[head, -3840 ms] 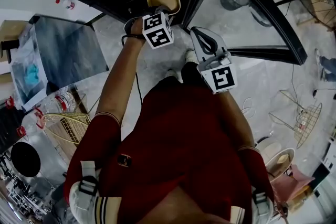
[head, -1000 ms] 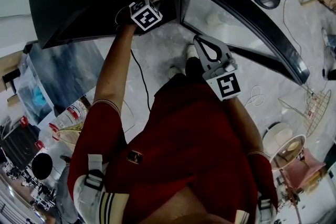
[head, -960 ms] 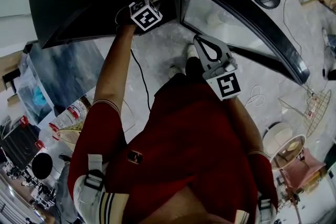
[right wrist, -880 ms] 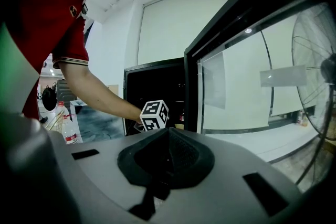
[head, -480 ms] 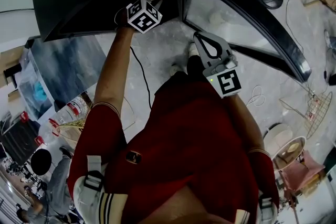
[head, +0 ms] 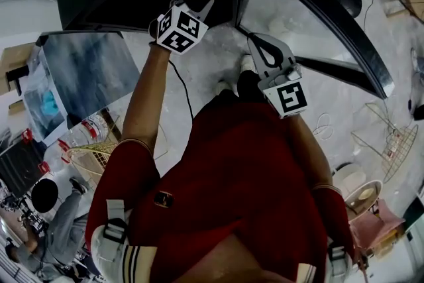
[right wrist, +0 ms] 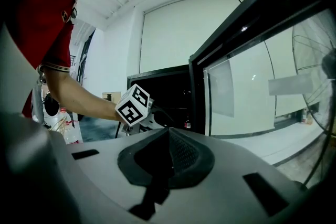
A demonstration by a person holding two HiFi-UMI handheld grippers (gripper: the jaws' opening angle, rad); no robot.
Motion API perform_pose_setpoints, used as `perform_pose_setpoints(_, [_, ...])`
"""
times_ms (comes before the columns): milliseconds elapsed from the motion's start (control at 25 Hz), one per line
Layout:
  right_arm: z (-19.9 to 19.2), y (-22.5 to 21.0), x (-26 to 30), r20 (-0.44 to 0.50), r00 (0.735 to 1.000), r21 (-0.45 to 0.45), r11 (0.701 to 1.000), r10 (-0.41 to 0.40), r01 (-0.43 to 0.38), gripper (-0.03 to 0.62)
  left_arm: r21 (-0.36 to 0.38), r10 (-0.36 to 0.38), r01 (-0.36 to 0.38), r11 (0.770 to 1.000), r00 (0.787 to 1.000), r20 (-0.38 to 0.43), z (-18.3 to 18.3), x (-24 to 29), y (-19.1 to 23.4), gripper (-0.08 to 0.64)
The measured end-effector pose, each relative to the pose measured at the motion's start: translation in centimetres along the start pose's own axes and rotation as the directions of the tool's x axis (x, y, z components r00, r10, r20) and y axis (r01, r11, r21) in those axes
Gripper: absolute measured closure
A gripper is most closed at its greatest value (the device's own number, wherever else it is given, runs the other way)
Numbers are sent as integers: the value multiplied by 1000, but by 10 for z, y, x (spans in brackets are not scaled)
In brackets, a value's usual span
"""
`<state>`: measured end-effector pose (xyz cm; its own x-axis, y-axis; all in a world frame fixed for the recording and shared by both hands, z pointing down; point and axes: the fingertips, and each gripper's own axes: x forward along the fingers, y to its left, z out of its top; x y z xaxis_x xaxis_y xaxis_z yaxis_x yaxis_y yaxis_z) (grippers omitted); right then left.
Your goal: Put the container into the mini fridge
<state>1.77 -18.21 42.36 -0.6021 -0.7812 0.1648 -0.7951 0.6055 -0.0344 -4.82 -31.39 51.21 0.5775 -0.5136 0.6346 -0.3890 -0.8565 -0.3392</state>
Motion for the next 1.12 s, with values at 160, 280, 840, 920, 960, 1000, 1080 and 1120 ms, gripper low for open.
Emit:
perform_pose_setpoints(160, [8, 7, 1, 23, 1000, -3, 1000, 12, -12, 594, -69, 32, -24, 997, 993, 112, 24, -30, -9, 426])
perform_pose_setpoints(280, [15, 12, 0, 43, 999, -1, 1000, 10, -10, 594, -121, 59, -36, 992, 980, 191, 40, -54, -19, 426])
perform_pose_setpoints(840, [56, 14, -12, 129, 992, -5, 1000, -5, 6, 594, -340, 136, 13, 940, 901, 412, 88, -143, -67, 499])
perform_pose_setpoints(920, [64, 18, -13, 146, 989, 0, 1000, -3, 3, 594, -370, 166, 11, 929, 881, 443, 93, -156, -66, 519])
perform_pose_setpoints(960, [68, 20, -14, 156, 988, 6, 1000, -3, 2, 594, -382, 181, 9, 924, 871, 457, 95, -163, -65, 530])
perform_pose_setpoints(1000, [72, 21, -15, 166, 986, 9, 1000, -1, 0, 594, -389, 193, 6, 921, 860, 471, 99, -169, -65, 537])
perform_pose_setpoints(1080, [79, 24, -18, 176, 984, 3, 1000, 6, -7, 594, -390, 211, 0, 921, 841, 498, 105, -179, -65, 546])
perform_pose_setpoints(1120, [82, 26, -19, 180, 984, -1, 1000, 12, -12, 594, -391, 218, -1, 920, 832, 510, 107, -183, -64, 549])
